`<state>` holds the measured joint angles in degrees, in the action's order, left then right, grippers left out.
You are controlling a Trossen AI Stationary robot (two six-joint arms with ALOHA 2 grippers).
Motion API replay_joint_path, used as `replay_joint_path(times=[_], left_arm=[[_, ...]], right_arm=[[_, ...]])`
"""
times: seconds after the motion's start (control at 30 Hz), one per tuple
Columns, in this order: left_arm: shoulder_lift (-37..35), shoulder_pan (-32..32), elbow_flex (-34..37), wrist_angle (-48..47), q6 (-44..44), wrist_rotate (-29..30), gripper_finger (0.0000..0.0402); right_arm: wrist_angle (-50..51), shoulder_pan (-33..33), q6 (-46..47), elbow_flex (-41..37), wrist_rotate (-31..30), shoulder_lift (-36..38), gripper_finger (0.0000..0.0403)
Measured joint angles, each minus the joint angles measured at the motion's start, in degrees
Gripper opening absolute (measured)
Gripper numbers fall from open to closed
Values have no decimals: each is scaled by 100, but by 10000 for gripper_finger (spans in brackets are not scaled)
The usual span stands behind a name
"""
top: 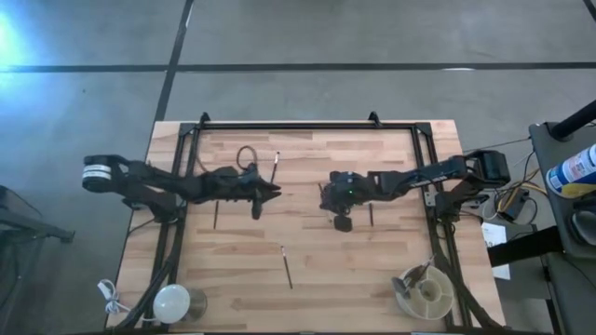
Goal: Put items in baskets/containers
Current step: Put the black eyeshadow brush into the white organizer
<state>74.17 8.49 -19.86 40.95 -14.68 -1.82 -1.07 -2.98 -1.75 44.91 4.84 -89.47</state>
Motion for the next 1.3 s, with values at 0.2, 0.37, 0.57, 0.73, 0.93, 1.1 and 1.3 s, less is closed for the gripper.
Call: replay_joint_path(times=[0.2,0.37,0.57,0.73,0.93,1.1,1.3], left_arm=[[232,0,759,1997,-21,-11,83],[339,0,815,2162,167,-7,83],[447,0,700,2159,454,-6,83],[466,0,656,2135,595,6,83],[468,0,680,2096,607,25,83],[468,0,689,2063,630,26,83],[470,0,691,2048,637,23,83]], right_arm=[[2176,-2,-2168,836,11,-148,75],[2668,-7,-3693,1068,-13,-517,119],[2907,52,-4491,1359,-49,-1101,145],[3369,167,-5137,1787,-298,-1547,147],[4012,201,-5568,2306,-678,-1929,140],[3844,199,-5522,2457,-712,-2092,139],[3544,181,-5021,2814,-612,-2206,137]])
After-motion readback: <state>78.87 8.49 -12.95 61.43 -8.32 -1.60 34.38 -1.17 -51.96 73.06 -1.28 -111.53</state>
